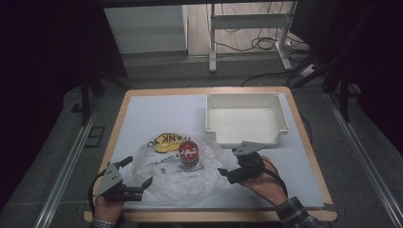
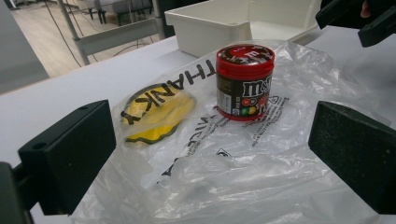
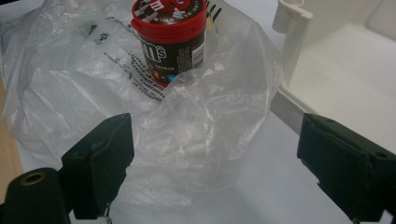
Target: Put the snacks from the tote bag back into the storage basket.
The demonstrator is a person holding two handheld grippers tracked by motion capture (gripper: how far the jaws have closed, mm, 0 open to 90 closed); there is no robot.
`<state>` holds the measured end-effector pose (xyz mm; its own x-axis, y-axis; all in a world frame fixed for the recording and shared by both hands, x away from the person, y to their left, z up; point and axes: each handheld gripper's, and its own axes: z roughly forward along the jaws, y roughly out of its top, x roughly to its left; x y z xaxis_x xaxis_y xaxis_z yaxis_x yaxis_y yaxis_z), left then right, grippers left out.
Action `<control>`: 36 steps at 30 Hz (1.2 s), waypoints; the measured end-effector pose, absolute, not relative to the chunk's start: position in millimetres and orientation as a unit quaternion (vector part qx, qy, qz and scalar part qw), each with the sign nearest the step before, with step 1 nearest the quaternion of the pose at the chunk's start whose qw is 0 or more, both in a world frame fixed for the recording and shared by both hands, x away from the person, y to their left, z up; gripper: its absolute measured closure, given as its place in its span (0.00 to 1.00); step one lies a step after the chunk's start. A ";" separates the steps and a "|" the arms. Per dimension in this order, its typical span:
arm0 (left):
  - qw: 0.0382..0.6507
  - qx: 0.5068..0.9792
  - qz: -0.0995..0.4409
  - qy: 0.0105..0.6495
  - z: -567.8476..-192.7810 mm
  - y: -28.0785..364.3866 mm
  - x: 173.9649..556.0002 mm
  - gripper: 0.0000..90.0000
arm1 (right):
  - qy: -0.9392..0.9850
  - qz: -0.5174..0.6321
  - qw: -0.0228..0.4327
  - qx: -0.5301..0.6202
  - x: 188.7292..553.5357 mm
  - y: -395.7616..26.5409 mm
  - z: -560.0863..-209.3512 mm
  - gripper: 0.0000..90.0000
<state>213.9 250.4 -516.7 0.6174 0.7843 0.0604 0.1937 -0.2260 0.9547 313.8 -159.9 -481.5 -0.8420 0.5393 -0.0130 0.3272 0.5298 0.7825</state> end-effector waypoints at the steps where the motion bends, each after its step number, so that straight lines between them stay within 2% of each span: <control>1: 0.524 0.731 0.282 0.335 -516.7 250.4 213.9 0.01 | 0.866 0.415 0.127 0.249 314.4 -158.7 -481.9 0.13; 36: 0.524 0.730 0.283 0.335 -516.5 250.7 213.7 0.01 | 0.880 0.411 0.112 0.210 338.1 -98.1 -496.4 0.15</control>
